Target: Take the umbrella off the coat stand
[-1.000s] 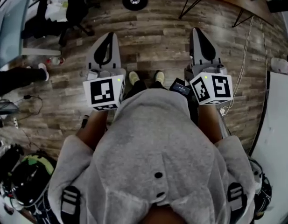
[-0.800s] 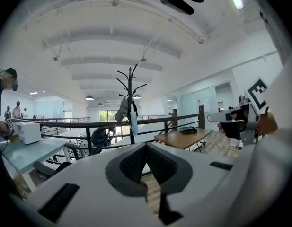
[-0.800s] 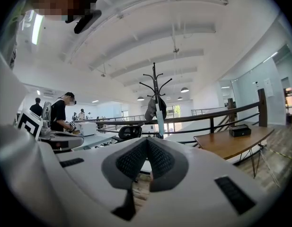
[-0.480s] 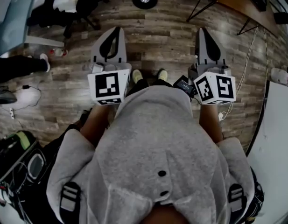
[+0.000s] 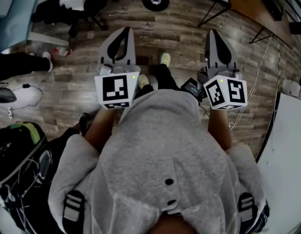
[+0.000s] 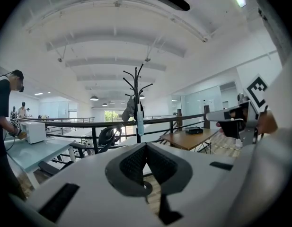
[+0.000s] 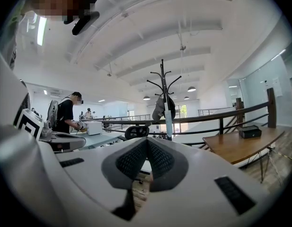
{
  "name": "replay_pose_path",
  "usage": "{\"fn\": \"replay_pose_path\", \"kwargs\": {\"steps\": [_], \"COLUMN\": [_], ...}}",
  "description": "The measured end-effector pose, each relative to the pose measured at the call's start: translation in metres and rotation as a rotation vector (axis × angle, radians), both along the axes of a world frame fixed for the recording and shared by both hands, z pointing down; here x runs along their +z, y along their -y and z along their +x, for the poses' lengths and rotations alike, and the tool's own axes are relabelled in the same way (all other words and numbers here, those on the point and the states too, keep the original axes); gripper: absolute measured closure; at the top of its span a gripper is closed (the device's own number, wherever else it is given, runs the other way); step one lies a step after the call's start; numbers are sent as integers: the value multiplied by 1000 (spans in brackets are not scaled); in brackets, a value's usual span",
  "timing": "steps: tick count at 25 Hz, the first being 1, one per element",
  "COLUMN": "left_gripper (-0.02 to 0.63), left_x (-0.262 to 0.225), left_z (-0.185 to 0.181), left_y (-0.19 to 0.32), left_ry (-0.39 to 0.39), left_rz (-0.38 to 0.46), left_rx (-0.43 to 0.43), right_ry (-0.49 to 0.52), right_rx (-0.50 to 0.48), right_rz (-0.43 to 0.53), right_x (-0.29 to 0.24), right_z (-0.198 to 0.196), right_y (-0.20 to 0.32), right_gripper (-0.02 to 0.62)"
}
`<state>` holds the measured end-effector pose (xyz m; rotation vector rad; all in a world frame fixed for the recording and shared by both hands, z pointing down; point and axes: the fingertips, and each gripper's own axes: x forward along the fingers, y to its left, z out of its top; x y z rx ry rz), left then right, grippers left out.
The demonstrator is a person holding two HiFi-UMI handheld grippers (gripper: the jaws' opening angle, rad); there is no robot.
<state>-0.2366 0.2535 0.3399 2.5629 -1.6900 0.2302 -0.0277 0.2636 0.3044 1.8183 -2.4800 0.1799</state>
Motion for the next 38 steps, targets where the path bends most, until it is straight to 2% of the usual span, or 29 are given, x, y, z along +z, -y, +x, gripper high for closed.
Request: {"fn": "replay_pose_path", "kwargs": {"steps": [9,14,22,32,38], "left_gripper": [591,591,591,591,591], "left_x": [-2,1,9,13,11], "left_z": [7,31,67,117,128], "left_y": [28,49,111,185,218], "left_ry": [18,38,48,78,102], "left_rz": [-3,-6,-37,-54,-63], "left_rx": [-45,-33,-7,0,-13], "right_ry": [34,43,59,69,87], "right_rx": [-53,-54,-23,-31,-41], "right_rz": [12,12,-20,-30,-47], "right_x": [-1,6,16,21,26], "right_z": [3,24,65,109,122], "right_y": [43,65,121,196,230], "right_gripper": [586,586,586,586,586]}}
